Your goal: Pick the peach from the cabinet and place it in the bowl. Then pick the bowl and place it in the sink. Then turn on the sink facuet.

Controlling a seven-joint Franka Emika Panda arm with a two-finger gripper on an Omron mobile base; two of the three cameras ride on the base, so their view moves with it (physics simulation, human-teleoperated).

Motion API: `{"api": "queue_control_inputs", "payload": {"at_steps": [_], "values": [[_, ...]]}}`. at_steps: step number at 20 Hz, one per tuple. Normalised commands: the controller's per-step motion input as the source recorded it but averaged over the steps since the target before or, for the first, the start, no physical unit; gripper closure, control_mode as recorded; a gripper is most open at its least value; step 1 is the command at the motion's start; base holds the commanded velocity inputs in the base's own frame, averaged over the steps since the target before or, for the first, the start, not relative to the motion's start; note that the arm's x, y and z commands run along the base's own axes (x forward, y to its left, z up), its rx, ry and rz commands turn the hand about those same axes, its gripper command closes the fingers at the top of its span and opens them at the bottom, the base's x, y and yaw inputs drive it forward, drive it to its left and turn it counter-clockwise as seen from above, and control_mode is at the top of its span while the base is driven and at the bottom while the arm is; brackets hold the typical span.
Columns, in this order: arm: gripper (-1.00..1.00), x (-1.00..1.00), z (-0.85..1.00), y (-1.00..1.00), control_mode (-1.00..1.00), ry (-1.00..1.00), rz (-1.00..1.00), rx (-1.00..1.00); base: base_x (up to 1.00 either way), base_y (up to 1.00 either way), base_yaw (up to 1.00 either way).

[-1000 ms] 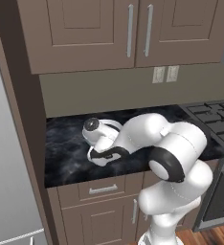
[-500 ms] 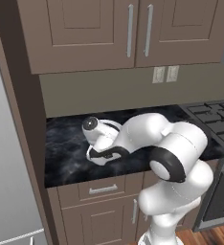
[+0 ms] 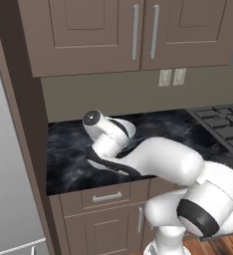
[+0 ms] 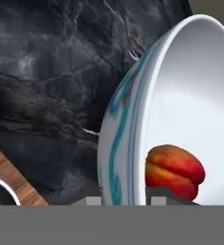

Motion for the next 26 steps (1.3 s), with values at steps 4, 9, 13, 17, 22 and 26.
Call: {"api": "queue_control_inputs", "payload": {"at_steps": [4, 9, 13, 17, 22, 26], "values": [[1.00, -1.00, 0.68, -0.40, -1.00, 0.00, 0.11, -0.03, 0.00, 0.00, 0.00], [1.00, -1.00, 0.81, -0.55, -1.00, 0.00, 0.14, 0.00, 0.00, 0.00, 0.00], [1.00, -0.99, 0.87, -0.60, -1.00, 0.00, 0.20, 0.00, 0.00, 0.00, 0.00], [1.00, -0.87, 0.75, -0.47, -1.00, -0.04, 0.22, -0.01, 0.00, 0.00, 0.00], [1.00, -0.57, 0.31, -0.41, -1.00, -0.16, 0.21, -0.01, 0.00, 0.00, 0.00], [1.00, -0.29, 0.40, -0.20, -1.00, -0.04, 0.11, 0.00, 0.00, 0.00, 0.00]]}}
